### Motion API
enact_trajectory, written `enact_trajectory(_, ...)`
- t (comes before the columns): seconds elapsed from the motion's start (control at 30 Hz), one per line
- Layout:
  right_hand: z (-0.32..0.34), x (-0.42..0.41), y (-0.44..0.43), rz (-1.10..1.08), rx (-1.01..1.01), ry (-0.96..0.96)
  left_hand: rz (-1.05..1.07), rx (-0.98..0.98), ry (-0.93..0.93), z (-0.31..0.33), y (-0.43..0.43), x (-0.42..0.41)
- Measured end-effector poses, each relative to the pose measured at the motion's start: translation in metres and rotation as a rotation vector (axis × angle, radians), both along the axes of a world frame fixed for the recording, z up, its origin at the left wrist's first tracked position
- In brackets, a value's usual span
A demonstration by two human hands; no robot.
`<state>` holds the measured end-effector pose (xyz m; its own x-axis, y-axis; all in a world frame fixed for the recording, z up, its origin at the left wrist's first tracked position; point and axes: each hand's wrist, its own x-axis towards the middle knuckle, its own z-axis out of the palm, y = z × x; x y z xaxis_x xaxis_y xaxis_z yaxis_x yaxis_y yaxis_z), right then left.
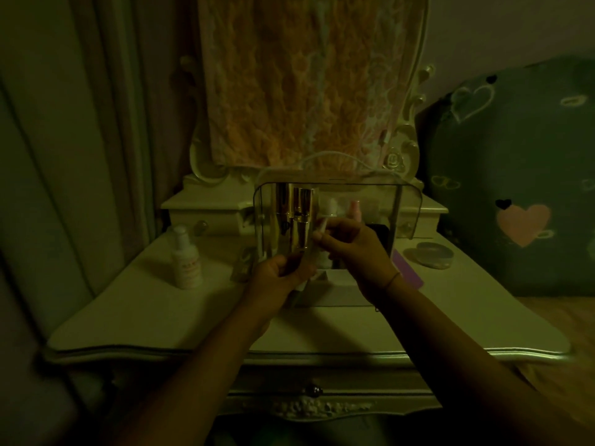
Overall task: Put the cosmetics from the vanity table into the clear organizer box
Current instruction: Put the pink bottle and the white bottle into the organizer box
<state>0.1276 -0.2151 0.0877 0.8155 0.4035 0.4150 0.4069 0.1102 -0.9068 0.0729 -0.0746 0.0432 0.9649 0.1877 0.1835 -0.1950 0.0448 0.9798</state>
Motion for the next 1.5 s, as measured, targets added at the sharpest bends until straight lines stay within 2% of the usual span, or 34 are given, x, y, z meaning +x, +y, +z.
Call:
enact_trajectory(0.47,0.024,0.026,0.019,-0.089,-0.176,-0.070,0.211,0.058,-0.113,0.007,0.008,0.018)
enact_trajectory(0.53,0.031,0.031,0.023,-0.096,-0.198,-0.078,0.283,0.160,-0.121,0.004,0.009,0.018)
enact_trajectory(0.7,0.043,0.049,0.035,-0.161,-0.275,-0.079,0.478,0.637,-0.133,-0.028,0.024,0.007)
enact_trajectory(0.8,0.045,0.056,0.043,-0.149,-0.281,-0.081,0.510,0.778,-0.168,-0.037,0.037,0.005)
enact_trajectory(1.0,0.041,0.057,0.056,-0.160,-0.302,-0.121,0.478,0.755,-0.176,-0.039,0.048,0.006)
enact_trajectory(1.23,0.036,0.058,0.060,-0.246,-0.469,-0.273,0.482,0.707,-0.193,-0.037,0.047,0.004)
enact_trajectory(1.37,0.034,0.058,0.067,-0.235,-0.461,-0.274,0.495,0.717,-0.182,-0.036,0.045,0.003)
enact_trajectory(1.5,0.032,0.061,0.074,-0.218,-0.553,-0.310,0.498,0.708,-0.200,-0.035,0.045,0.002)
